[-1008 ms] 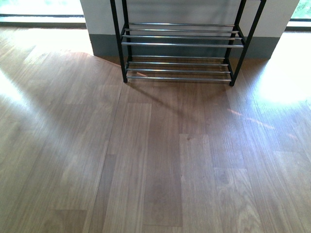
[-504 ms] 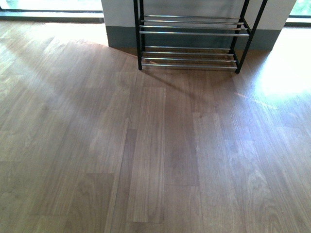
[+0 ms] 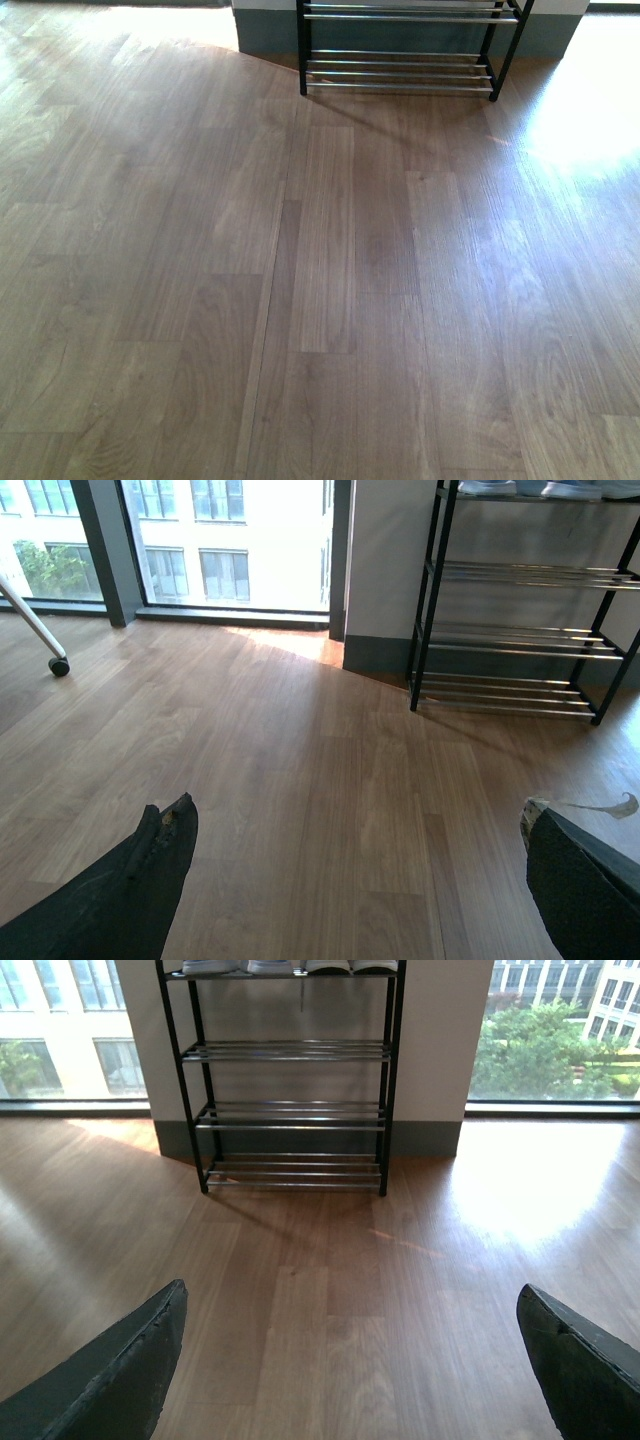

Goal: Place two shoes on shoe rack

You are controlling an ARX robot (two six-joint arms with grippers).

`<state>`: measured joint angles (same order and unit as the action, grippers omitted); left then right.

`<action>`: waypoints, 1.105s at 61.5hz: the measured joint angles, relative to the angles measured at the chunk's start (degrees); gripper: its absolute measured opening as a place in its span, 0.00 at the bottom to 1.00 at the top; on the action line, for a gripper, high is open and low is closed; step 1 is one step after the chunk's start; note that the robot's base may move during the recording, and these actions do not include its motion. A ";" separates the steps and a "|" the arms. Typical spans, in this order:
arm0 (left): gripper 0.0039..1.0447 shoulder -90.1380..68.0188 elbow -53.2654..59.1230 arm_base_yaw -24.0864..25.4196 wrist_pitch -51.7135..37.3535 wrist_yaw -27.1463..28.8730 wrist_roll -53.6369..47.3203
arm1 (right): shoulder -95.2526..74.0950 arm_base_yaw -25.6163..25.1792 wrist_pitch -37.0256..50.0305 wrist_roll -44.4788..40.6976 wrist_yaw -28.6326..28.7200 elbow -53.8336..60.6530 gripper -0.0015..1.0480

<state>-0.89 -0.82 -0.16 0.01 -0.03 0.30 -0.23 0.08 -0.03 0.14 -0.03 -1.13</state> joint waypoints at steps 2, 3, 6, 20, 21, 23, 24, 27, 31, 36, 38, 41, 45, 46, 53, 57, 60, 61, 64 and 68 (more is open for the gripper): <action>0.91 0.00 0.00 0.00 0.00 0.04 0.00 | 0.02 0.00 0.00 0.00 0.02 0.00 0.91; 0.91 -0.02 0.00 0.00 0.00 0.07 0.00 | 0.02 0.00 0.00 0.00 0.02 0.00 0.91; 0.91 0.00 0.00 0.00 0.00 0.04 0.00 | -0.02 0.00 0.00 0.00 0.02 0.00 0.91; 0.91 0.00 0.00 0.00 0.00 0.02 0.00 | 0.00 0.00 0.00 0.00 -0.09 0.00 0.91; 0.91 0.00 0.00 0.00 0.00 0.00 -0.02 | 0.02 0.00 0.00 0.02 -0.11 0.00 0.91; 0.91 0.00 0.00 0.00 0.00 -0.02 -0.02 | 0.07 0.00 -0.02 0.02 -0.15 0.00 0.91; 0.91 0.00 0.00 0.00 0.02 -0.02 -0.02 | 0.04 0.00 -0.02 0.00 -0.17 0.00 0.91; 0.91 0.00 0.00 0.00 0.00 -0.02 -0.02 | 0.04 0.00 -0.02 0.00 -0.13 0.00 0.91; 0.91 0.00 0.00 0.00 0.00 0.02 -0.02 | 0.11 0.00 -0.02 0.02 -0.04 0.00 0.91; 0.91 0.00 0.00 0.00 0.00 0.17 -0.02 | 0.09 0.00 0.02 0.00 0.17 0.00 0.91; 0.91 0.00 0.00 0.00 0.00 0.15 -0.02 | 0.09 0.02 0.00 0.02 0.02 0.00 0.91; 0.91 0.00 0.00 0.07 0.00 -0.04 -0.04 | 0.04 0.00 -0.04 0.02 -0.17 0.00 0.91; 0.91 0.00 0.00 0.02 0.00 -0.07 -0.02 | 0.09 0.00 -0.02 0.00 -0.17 0.00 0.91; 0.91 0.00 0.00 0.02 0.02 -0.02 -0.02 | 0.09 0.00 -0.02 0.02 -0.13 0.00 0.91; 0.91 0.00 0.00 0.02 0.00 0.04 -0.02 | 0.07 0.02 -0.02 0.02 -0.15 0.00 0.91; 0.91 0.00 0.00 0.02 0.00 0.02 -0.02 | 0.07 0.00 -0.02 0.00 -0.13 0.00 0.91; 0.91 -0.02 0.00 0.02 0.00 0.02 -0.02 | 0.07 0.00 -0.04 0.02 -0.11 0.00 0.91; 0.91 0.00 0.00 0.02 0.00 0.02 -0.02 | 0.07 0.00 -0.02 0.00 -0.11 0.00 0.91; 0.91 0.00 0.00 0.02 0.00 0.02 -0.02 | 0.07 0.00 -0.02 0.02 -0.09 0.00 0.91; 0.91 0.00 0.00 0.02 0.00 0.02 -0.02 | 0.07 0.00 -0.02 0.02 -0.09 0.00 0.91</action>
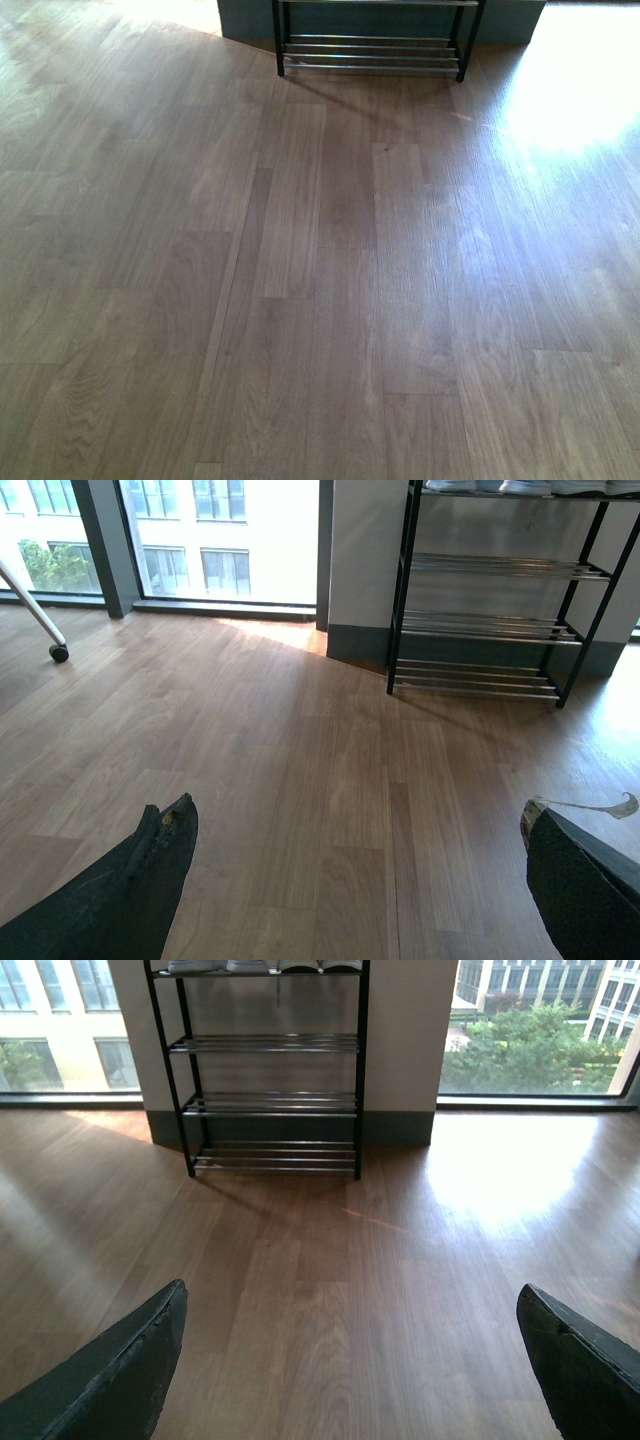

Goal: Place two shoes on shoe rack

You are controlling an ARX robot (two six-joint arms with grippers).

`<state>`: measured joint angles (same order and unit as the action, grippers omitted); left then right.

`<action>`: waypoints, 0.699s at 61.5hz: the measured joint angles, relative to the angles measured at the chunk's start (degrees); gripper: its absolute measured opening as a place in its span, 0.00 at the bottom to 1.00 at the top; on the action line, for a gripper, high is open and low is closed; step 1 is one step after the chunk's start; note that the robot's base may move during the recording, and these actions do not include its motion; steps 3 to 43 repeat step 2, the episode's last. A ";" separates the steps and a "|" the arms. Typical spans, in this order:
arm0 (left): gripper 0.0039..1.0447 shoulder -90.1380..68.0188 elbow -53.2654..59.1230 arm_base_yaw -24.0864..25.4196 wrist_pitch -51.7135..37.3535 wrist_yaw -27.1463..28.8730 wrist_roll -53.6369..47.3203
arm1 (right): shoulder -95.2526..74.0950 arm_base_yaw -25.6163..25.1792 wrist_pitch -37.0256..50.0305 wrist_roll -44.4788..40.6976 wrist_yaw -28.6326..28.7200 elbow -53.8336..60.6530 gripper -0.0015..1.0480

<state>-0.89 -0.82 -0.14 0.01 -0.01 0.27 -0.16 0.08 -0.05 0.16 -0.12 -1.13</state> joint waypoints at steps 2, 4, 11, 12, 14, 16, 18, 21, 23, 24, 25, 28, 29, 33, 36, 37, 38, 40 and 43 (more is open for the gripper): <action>0.91 0.00 0.00 0.00 0.00 0.00 0.00 | 0.00 0.00 -0.02 0.00 -0.02 0.00 0.91; 0.91 0.00 0.00 0.00 0.00 0.00 0.00 | 0.00 0.00 -0.02 0.00 -0.02 0.00 0.91; 0.91 0.00 0.00 0.00 0.00 0.00 0.00 | 0.00 0.00 -0.02 0.00 -0.02 0.00 0.91; 0.91 0.00 0.00 0.00 0.00 0.00 0.00 | 0.00 0.00 -0.02 0.00 -0.02 0.00 0.91; 0.91 0.00 0.00 0.00 0.00 0.00 0.00 | 0.00 0.00 -0.02 0.00 -0.02 0.00 0.91; 0.91 0.00 0.00 0.00 0.00 0.00 0.00 | 0.00 0.00 -0.02 0.00 -0.02 0.00 0.91; 0.91 0.00 0.00 0.00 0.00 0.00 0.00 | 0.00 0.00 -0.02 0.00 -0.02 0.00 0.91; 0.91 0.00 0.00 0.00 0.00 0.00 0.00 | 0.00 0.00 -0.02 0.00 -0.02 0.00 0.91; 0.91 0.00 0.00 0.00 0.00 0.00 0.00 | 0.00 0.00 -0.02 0.00 -0.02 0.00 0.91; 0.91 0.00 0.00 0.00 0.00 0.00 0.00 | 0.00 0.00 -0.02 0.00 -0.02 0.00 0.91; 0.91 0.00 0.00 0.00 0.00 0.00 0.00 | 0.00 0.00 -0.02 0.00 -0.02 0.00 0.91; 0.91 0.00 0.00 0.00 0.00 0.00 0.00 | 0.00 0.00 -0.02 0.00 -0.02 0.00 0.91; 0.91 0.00 0.00 0.00 0.00 0.00 0.00 | 0.00 0.00 -0.02 0.00 -0.02 0.00 0.91; 0.91 0.00 0.00 0.00 0.00 0.00 0.00 | 0.00 0.00 -0.02 0.00 -0.02 0.00 0.91; 0.91 0.00 0.00 0.00 0.00 0.00 0.00 | 0.00 0.00 -0.02 0.00 -0.02 0.00 0.91; 0.91 0.00 0.00 0.00 0.00 0.00 0.00 | 0.00 0.00 -0.02 0.00 -0.02 0.00 0.91; 0.91 0.00 0.00 0.00 0.00 0.00 0.00 | 0.00 0.00 -0.02 0.00 -0.02 0.00 0.91; 0.91 0.00 0.00 0.00 0.00 0.00 0.00 | 0.00 0.00 -0.02 0.00 -0.02 0.00 0.91; 0.91 0.00 0.00 0.00 0.00 0.00 0.00 | 0.00 0.00 -0.02 0.00 -0.02 0.00 0.91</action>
